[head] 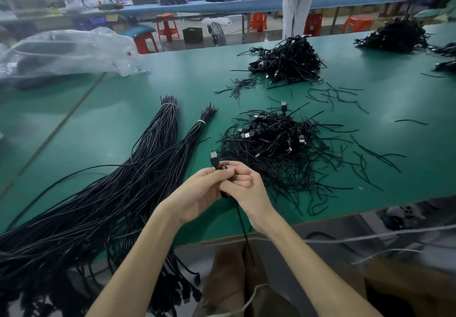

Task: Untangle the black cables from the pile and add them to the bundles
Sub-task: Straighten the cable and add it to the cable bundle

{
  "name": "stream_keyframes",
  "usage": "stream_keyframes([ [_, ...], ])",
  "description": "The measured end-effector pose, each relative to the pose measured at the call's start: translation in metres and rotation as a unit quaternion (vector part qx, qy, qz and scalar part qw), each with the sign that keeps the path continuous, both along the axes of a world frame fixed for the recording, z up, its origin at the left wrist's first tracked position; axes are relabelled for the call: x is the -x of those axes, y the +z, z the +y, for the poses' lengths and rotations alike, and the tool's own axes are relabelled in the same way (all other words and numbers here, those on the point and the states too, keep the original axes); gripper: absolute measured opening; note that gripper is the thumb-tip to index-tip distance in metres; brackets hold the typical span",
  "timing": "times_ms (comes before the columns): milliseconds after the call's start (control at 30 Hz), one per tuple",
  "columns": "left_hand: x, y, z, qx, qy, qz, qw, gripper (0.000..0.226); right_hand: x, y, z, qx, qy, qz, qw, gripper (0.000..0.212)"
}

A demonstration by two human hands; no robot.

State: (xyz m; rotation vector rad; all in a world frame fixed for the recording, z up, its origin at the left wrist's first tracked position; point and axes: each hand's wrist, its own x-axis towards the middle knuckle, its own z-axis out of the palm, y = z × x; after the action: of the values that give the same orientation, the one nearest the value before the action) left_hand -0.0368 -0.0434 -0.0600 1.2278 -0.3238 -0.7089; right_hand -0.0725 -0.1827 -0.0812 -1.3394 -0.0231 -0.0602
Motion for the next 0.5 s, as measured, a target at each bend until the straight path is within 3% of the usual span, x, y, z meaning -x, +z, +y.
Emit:
stream_keyframes([
  [367, 0.018, -0.014, -0.025, 0.074, 0.148, -0.012, 0.986, 0.025, -0.001, -0.004, 0.0, 0.015, -0.033, -0.039, 0.999, 0.035],
  [500, 0.022, -0.012, -0.025, 0.082, 0.15, -0.003, 0.985, 0.024, -0.001, -0.005, -0.001, 0.02, -0.03, -0.038, 0.999, 0.036],
])
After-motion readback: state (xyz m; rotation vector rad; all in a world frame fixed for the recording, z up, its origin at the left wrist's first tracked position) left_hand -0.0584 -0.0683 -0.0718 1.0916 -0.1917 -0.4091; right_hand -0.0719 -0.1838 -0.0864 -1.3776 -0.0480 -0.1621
